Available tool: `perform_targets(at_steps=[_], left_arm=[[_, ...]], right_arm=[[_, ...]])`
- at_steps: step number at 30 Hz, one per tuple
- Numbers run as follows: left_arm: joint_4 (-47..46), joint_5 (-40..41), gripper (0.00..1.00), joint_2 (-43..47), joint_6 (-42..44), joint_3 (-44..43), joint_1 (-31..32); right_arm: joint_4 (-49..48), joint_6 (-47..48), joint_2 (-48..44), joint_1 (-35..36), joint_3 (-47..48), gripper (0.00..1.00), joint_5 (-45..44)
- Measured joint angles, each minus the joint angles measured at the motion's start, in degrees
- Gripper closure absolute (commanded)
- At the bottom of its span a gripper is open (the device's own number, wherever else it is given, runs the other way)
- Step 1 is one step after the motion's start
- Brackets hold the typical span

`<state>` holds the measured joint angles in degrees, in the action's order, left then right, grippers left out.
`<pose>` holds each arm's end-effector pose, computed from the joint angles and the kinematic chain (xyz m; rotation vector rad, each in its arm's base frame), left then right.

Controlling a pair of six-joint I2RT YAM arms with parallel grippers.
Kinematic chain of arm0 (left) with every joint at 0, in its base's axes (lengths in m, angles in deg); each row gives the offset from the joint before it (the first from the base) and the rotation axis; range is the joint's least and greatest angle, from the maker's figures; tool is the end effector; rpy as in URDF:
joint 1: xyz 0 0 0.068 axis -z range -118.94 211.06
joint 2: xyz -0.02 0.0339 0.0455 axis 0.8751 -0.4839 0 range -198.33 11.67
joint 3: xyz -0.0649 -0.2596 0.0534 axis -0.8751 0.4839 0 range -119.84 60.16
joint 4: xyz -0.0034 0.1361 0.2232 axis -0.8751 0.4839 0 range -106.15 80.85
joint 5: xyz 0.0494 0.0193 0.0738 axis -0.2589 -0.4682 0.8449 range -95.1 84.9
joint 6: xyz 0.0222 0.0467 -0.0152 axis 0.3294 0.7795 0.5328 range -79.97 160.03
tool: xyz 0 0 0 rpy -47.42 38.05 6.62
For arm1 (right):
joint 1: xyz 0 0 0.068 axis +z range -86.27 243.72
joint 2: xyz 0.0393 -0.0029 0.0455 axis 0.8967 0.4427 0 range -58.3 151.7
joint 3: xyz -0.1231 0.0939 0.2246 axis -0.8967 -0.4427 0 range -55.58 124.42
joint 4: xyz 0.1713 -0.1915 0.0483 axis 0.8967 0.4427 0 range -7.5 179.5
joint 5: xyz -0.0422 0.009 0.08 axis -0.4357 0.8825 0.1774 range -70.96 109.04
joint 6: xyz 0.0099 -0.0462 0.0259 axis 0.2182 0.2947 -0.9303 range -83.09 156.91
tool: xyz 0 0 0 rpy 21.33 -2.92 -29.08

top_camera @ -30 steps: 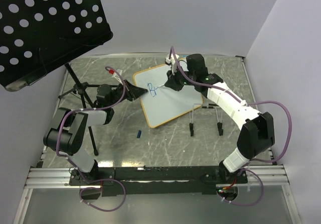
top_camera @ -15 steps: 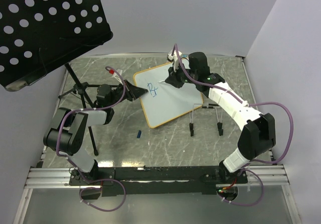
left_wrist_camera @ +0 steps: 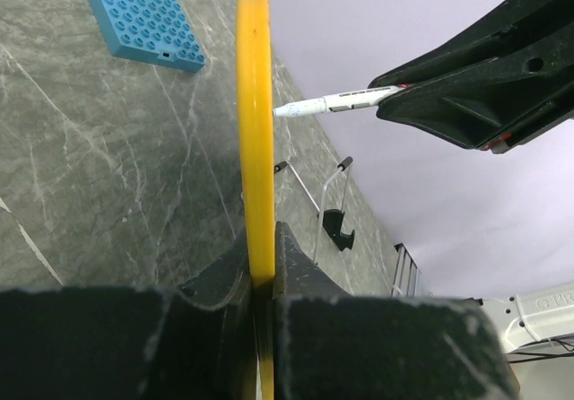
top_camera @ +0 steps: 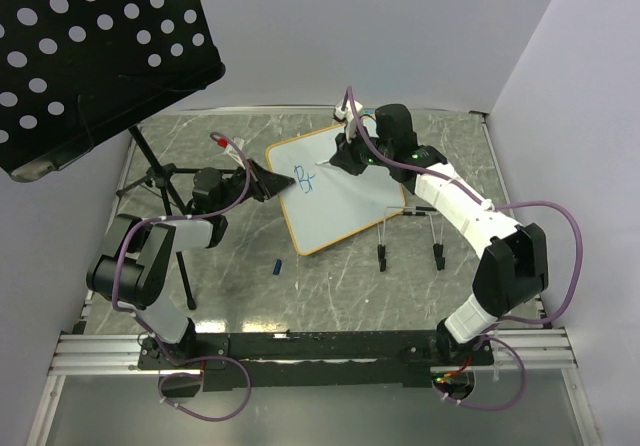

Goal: Write a sentence on the whiteboard
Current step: Write on the whiteboard with the whiteboard.

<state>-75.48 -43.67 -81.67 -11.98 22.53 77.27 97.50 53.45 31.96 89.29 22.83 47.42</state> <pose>0.3054 -0.1119 0.2150 0.0759 1.7083 -1.4213 0.3239 0.1738 0.3384 -1.0117 1.7606 0.6028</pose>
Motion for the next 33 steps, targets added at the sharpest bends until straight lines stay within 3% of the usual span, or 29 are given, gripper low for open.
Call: perform_targets(at_steps=[33], left_arm=[[-0.4,-0.6,0.99,0.0,0.0,0.0,0.0]], right_arm=[[1.2,0.5,-1.0,0.0,-1.9,1.00,3.6]])
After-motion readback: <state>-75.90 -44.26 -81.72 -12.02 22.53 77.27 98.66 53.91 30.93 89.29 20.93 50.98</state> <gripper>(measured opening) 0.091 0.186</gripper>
